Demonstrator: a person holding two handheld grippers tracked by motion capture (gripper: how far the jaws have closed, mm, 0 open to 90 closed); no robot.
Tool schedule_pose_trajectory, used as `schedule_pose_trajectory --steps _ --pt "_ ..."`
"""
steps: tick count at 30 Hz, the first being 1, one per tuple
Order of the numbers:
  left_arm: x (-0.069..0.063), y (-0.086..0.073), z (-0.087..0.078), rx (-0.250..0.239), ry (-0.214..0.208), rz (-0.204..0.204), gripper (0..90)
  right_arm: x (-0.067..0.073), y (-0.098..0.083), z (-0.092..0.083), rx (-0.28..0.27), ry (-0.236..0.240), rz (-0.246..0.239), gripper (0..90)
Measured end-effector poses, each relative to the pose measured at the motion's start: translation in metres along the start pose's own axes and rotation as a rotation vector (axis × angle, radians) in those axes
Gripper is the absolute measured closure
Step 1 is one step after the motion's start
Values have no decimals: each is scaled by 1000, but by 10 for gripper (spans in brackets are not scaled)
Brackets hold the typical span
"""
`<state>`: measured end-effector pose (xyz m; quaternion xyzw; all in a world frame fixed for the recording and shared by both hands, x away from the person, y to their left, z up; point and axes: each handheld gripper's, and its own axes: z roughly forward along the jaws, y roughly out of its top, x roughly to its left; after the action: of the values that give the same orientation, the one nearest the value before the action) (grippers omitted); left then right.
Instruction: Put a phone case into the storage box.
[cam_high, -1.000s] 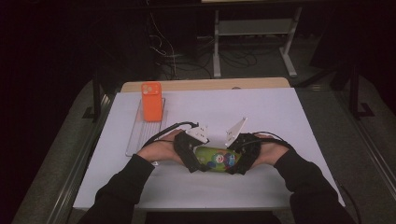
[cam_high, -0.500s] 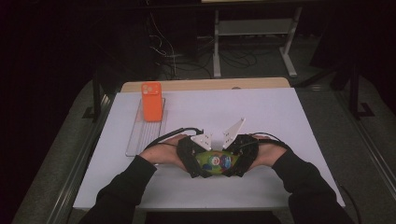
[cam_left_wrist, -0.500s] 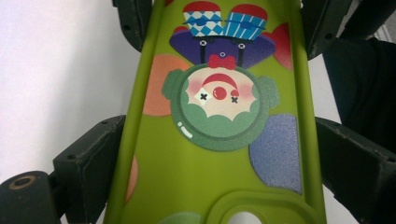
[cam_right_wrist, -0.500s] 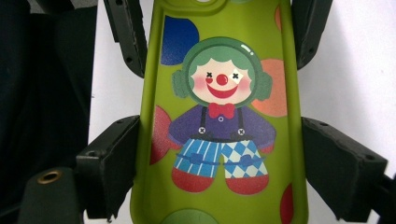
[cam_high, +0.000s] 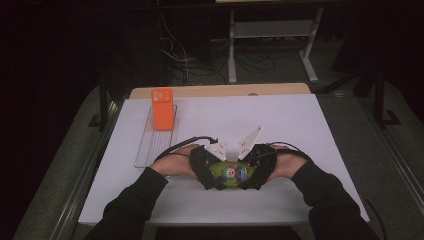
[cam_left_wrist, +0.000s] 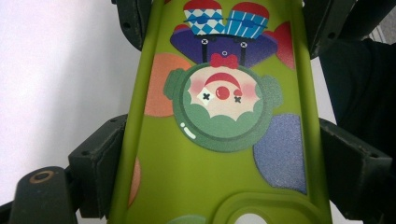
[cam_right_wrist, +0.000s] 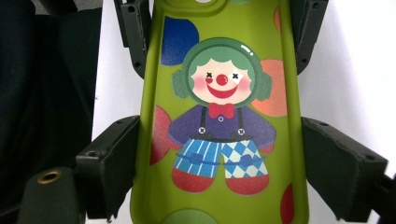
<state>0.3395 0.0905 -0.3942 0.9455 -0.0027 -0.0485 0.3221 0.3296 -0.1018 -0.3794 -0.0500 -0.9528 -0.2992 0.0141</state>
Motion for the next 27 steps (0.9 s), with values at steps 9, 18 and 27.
schedule_pose_trajectory --steps 9,18,27 --pt "0 -2 -1 -4 -14 -11 147 1 -2 -1 -24 5 28 105" --pt "2 -9 -7 -28 45 -89 148 -6 -15 -21 -82 -95 156 56" --pt "7 -14 -16 -44 134 -165 149 -7 -38 -40 -213 -228 359 42"
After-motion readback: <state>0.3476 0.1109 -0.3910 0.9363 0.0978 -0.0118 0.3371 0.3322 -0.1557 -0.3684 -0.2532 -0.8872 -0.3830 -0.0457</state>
